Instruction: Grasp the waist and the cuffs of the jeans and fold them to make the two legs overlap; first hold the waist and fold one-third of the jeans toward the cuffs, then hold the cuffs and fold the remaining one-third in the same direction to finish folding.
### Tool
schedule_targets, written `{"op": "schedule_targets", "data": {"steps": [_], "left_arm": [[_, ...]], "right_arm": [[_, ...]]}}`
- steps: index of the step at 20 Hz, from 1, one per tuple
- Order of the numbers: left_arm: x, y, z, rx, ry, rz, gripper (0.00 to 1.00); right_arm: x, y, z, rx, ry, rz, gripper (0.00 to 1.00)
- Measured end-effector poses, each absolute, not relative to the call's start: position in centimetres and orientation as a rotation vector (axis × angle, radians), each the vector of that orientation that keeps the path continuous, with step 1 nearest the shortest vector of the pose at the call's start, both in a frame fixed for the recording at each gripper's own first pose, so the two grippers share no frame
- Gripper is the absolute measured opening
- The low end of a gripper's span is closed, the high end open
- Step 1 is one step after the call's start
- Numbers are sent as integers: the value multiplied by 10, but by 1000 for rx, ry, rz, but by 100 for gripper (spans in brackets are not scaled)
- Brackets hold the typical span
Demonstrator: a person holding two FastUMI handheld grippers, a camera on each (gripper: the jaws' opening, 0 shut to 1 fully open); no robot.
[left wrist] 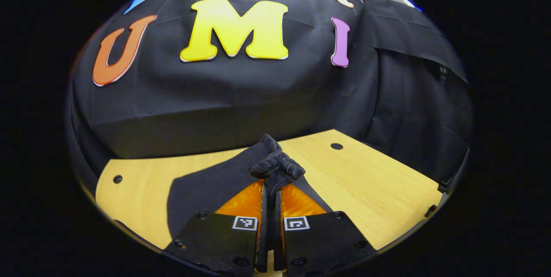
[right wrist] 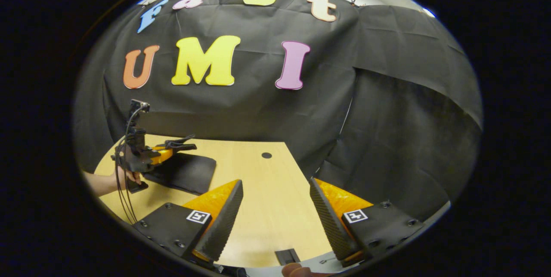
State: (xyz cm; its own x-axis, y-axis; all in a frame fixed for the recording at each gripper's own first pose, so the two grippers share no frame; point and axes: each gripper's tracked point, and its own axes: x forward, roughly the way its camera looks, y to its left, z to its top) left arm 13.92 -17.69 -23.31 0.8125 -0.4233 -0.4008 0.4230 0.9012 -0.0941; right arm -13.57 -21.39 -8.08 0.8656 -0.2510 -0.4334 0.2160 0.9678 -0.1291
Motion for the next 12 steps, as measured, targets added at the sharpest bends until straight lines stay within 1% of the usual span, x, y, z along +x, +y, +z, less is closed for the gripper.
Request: {"op": "schedule_targets", "data": {"steps": [1, 2, 5, 6, 7, 8, 9, 10, 11, 12], "left_arm": [[137, -182, -245, -22, 457, -452, 8], [135, -185, -258, -44, 491, -448, 8], [132, -191, -297, -115, 573, -421, 11], [130, -194, -306, -147, 600, -417, 12], [129, -195, -316, -181, 626, -404, 15], [128, -197, -321, -217, 640, -395, 18], [130, -196, -323, -241, 643, -388, 13], [128, -193, -319, -262, 641, -381, 19], [130, -195, -321, -272, 637, -374, 37], [127, -195, -320, -272, 640, -369, 37]], "right_arm": [[-135, -216, -84, -81, 476, -243, 94], [-134, -217, -87, -83, 486, -242, 96], [-127, -221, -93, -92, 509, -234, 96], [-123, -222, -94, -93, 513, -228, 94], [-121, -221, -95, -95, 515, -223, 96], [-117, -220, -94, -98, 513, -216, 96], [-113, -219, -95, -101, 512, -209, 96], [-110, -217, -94, -99, 510, -201, 96], [-107, -216, -94, -97, 509, -195, 96], [-105, -213, -95, -93, 509, -187, 96]]}}
